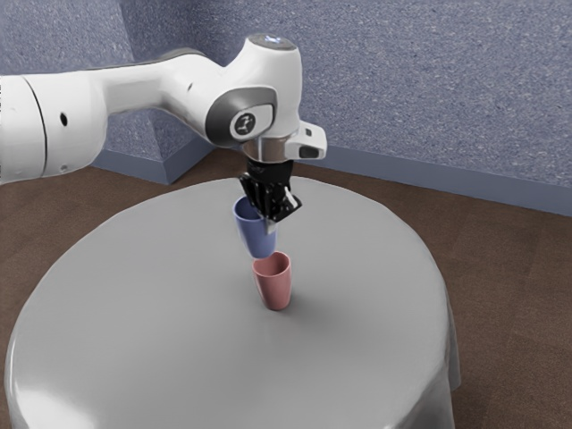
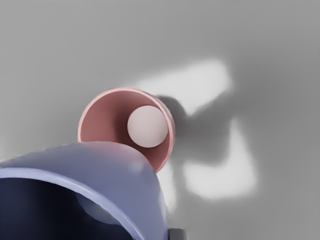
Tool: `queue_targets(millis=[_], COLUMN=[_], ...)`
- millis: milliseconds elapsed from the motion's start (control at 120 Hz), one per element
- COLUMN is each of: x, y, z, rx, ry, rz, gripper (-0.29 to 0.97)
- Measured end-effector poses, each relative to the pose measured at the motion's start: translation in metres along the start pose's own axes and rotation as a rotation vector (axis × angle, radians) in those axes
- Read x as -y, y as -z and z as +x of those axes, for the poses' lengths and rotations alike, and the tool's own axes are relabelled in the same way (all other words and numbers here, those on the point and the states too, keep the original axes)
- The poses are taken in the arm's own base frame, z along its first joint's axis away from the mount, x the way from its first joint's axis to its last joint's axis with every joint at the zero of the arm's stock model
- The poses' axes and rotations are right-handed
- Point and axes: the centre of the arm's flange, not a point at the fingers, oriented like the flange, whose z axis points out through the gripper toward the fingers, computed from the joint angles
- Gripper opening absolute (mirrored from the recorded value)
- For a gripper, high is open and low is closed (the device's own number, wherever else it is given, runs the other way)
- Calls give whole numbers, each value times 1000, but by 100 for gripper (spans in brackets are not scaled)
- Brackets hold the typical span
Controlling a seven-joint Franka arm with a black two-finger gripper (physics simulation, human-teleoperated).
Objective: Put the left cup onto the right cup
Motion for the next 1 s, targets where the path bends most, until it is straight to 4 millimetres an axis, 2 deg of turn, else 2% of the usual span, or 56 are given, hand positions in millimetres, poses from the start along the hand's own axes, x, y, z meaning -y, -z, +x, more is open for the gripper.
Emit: queue_targets(millis=[1000], x=[2], y=[-31], z=[24], rx=[30], ry=[31], rz=[10], gripper=[-11])
